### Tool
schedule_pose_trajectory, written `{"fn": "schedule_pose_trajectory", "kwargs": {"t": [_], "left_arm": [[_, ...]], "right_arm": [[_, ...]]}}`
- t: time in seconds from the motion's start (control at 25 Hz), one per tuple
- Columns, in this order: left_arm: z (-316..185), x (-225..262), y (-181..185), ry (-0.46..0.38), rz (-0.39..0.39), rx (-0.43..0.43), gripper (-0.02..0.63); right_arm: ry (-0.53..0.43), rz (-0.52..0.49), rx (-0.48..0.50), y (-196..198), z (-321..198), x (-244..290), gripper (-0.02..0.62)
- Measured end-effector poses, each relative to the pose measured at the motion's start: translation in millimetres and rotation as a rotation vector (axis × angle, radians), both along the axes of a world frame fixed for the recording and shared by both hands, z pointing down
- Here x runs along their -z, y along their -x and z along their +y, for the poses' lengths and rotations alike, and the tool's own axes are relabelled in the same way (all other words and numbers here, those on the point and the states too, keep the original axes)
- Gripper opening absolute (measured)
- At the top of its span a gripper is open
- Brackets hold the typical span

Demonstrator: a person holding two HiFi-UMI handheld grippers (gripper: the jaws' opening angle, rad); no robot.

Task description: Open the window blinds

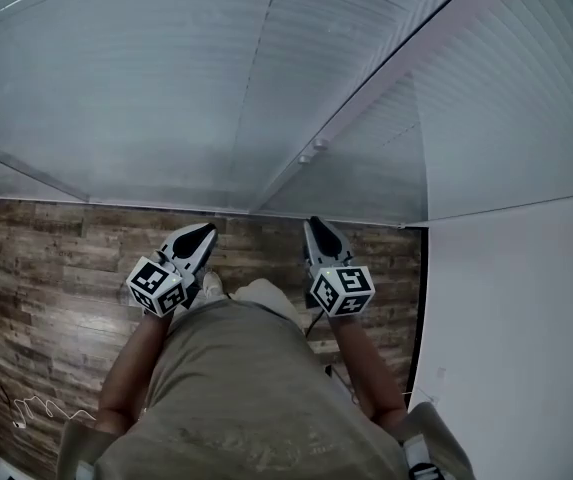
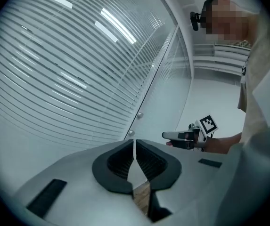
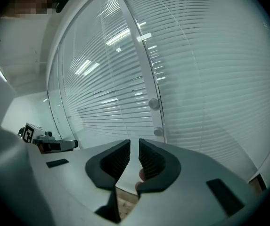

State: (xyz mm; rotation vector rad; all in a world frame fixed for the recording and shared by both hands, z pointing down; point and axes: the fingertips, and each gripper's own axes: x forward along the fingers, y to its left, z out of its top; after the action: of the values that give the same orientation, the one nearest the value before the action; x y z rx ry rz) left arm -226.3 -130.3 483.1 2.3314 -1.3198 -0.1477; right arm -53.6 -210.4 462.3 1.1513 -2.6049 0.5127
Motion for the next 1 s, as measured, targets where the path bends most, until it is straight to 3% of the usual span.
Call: {"fn": "schedule_pose_trajectory", "kwargs": {"t": [0.36,0.76,1.0], "left_arm": [[-29,-3,12,0.028,-0.006,0.024,0.017],[-58,9,-36,0.023,-0.022,0.122,0.017],[-99,17,-39,0.04,-0.052,0.182,0.017]], "right_arm": [[0.024,-0.022,-0.015,2,-25,-6,0.044],[0.011,-0.076,0.062,-37,-59,7,0.044],[0.02,-0.094,0.127,-33,-107,17,0.044]]}}
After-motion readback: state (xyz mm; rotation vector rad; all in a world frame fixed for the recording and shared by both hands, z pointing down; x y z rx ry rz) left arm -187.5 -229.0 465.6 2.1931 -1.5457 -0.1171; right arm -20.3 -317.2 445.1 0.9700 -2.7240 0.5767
